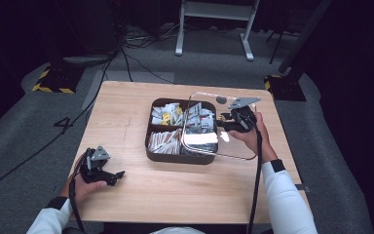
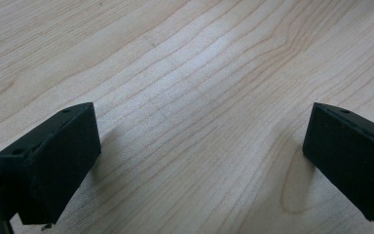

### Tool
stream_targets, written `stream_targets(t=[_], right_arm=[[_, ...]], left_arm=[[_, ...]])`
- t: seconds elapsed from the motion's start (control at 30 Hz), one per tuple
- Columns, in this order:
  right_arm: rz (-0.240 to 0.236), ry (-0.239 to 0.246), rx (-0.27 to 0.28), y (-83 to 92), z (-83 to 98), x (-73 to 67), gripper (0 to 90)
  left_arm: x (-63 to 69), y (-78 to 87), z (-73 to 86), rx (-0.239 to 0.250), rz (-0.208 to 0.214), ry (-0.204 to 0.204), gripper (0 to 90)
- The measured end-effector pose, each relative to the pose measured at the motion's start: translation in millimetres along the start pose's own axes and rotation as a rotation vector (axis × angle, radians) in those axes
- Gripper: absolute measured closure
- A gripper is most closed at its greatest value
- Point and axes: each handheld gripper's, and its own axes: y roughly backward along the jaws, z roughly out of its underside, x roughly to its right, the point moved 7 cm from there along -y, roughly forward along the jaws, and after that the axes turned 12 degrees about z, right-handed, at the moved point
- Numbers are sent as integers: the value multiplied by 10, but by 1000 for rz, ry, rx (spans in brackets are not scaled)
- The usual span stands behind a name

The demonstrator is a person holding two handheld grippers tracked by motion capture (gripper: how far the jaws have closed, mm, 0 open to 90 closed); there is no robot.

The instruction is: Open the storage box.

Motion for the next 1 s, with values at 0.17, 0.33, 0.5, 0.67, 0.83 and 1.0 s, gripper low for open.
stream_targets(t=[0.17,0.33,0.5,0.67,0.83,1.0], right_arm=[[10,-15,-1,55,74,81,591],[21,-25,-2,97,158,168,591],[35,-38,-10,126,270,261,591],[39,-42,-19,145,354,317,591],[48,-56,-20,191,442,398,591],[59,-78,-26,225,557,476,591]], left_arm=[[0,0,0,0,0,0,6],[0,0,0,0,0,0,7],[0,0,0,0,0,0,6],[0,0,0,0,0,0,6],[0,0,0,0,0,0,6],[2,5,4,-1,-1,-1,7]])
